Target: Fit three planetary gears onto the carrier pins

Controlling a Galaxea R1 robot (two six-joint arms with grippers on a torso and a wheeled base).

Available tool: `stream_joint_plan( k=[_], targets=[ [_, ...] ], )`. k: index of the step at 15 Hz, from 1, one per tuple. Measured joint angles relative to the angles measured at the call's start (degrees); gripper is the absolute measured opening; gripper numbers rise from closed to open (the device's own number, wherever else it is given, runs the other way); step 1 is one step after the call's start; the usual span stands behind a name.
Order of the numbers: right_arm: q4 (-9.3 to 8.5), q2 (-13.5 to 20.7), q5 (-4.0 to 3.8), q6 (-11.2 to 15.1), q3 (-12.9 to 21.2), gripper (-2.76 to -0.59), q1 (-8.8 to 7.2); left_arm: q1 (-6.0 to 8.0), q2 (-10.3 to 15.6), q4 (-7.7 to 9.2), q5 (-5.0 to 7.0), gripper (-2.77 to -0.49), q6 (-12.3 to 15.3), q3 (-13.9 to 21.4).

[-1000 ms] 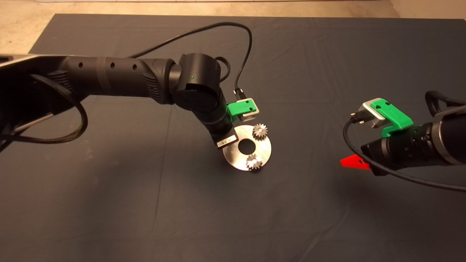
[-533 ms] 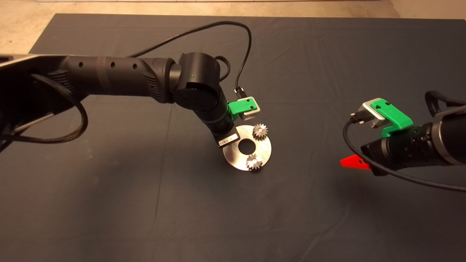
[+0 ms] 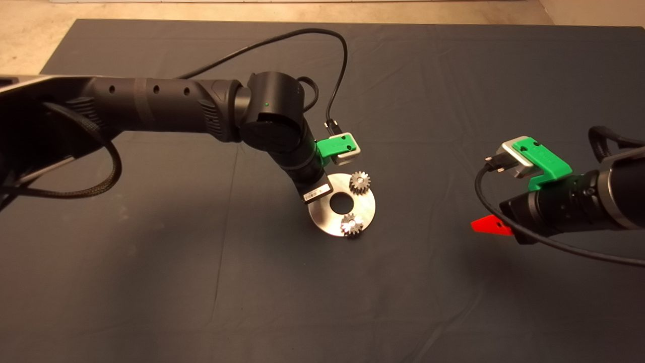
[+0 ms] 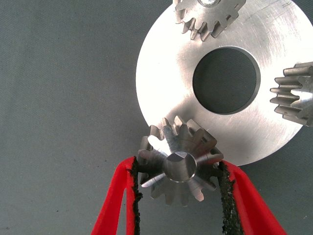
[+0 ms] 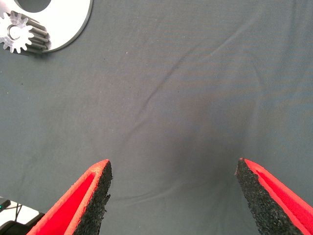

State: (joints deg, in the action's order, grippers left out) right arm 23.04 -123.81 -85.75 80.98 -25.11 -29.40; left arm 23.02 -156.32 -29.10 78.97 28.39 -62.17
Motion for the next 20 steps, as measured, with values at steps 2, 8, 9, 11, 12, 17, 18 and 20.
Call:
stream_joint_plan(
  k=[2,8,9,11,12,17,18,20],
  targets=[
    [0.00,0.0,0.00,0.0,0.0,-1.47,0.00,0.00,0.0,0.00,-0.02,-2.49,0.0,0.0],
    [0.00,0.0,0.00,0.0,0.0,-1.47,0.00,-1.08,0.2,0.00,-1.22,-2.49,0.0,0.0],
    [0.00,0.0,0.00,0.0,0.0,-1.47,0.00,-1.41,0.1,0.02,-1.19,-2.49,0.0,0.0],
    [0.00,0.0,0.00,0.0,0.0,-1.47,0.00,-1.41,0.5,0.00,-1.35,-2.49,0.0,0.0],
    [0.00,0.0,-0.02,0.0,0.0,-1.47,0.00,-1.41,0.7,0.00,-1.35,-2.49,0.0,0.0],
    [0.00,0.0,-0.01,0.0,0.0,-1.47,0.00,-1.68,0.8,0.00,-1.49,-2.49,0.0,-0.1],
    [0.00,0.0,0.00,0.0,0.0,-1.47,0.00,-1.77,0.8,0.00,-1.90,-2.49,0.0,-0.4],
    [0.00,0.0,0.00,0.0,0.0,-1.47,0.00,-1.79,0.8,-0.02,-2.05,-2.49,0.0,-0.6]
  ],
)
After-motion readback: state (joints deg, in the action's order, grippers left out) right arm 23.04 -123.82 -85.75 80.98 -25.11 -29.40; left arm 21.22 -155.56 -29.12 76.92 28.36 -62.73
